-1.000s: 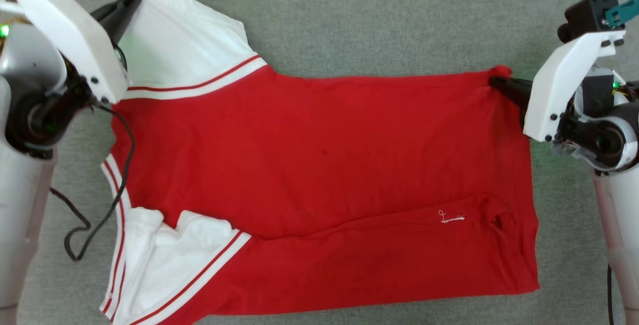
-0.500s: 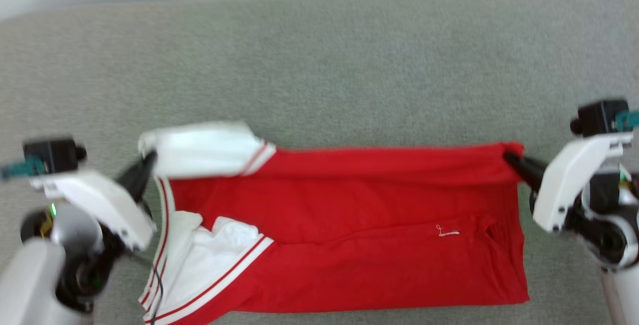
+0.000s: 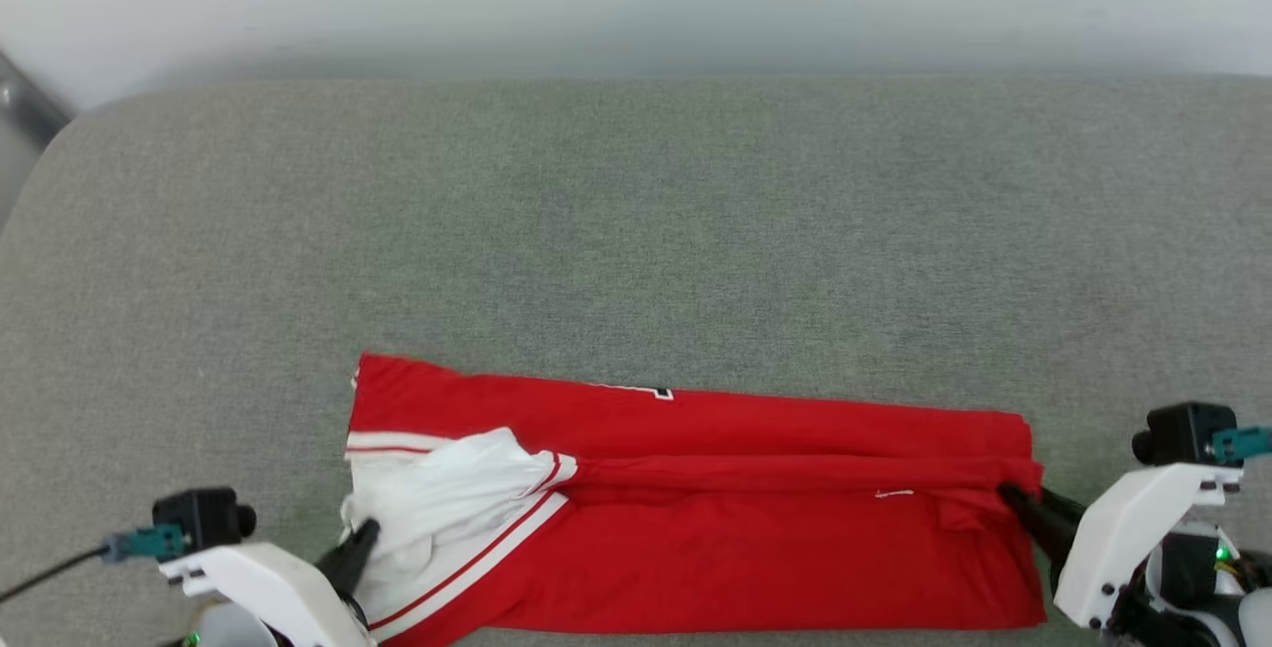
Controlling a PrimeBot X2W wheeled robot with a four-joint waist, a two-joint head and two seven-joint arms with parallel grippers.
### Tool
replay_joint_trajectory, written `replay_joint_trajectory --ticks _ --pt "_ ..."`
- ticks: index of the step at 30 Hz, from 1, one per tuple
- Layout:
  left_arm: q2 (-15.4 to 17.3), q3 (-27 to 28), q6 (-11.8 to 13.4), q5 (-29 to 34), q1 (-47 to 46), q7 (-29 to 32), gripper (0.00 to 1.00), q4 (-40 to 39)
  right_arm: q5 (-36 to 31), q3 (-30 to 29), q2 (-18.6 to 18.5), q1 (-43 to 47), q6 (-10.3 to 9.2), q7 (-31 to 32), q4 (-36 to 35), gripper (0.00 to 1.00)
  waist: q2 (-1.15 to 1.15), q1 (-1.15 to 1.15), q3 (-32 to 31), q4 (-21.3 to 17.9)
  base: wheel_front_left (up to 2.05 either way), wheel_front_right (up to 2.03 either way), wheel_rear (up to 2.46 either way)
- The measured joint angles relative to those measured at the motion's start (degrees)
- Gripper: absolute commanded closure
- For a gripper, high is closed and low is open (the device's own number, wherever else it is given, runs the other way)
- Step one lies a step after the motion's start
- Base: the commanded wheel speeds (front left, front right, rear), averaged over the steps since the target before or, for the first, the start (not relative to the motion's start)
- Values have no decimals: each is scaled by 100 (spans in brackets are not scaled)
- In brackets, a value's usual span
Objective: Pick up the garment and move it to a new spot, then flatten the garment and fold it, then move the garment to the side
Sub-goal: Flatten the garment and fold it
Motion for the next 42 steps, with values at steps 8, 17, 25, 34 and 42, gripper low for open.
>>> replay_joint_trajectory --ticks 8,17,25,34,42 --pt "-152 -156 101 541 216 -731 0 -3 -9 64 12 407 0 -614 -208 0 0 0 -309 -140 0 0 0" --pt "-167 -232 514 1757 -109 -2018 0 -667 -160 -400 -109 421 0 -510 -945 0 0 0 -562 -266 0 0 0" --pt "-350 -174 815 2447 -391 -2773 0 -1181 -425 -1302 -38 253 -1 842 -1099 0 0 0 -515 -17 0 0 0" --pt "-543 -265 797 2751 -543 -2873 0 -1407 -556 -1428 334 135 -1 1606 -894 0 0 1 -134 468 0 0 0" --pt "-683 -321 681 2860 -626 -2884 0 -1333 -350 -1349 511 48 -1 1803 -313 0 0 1 254 789 0 0 0"
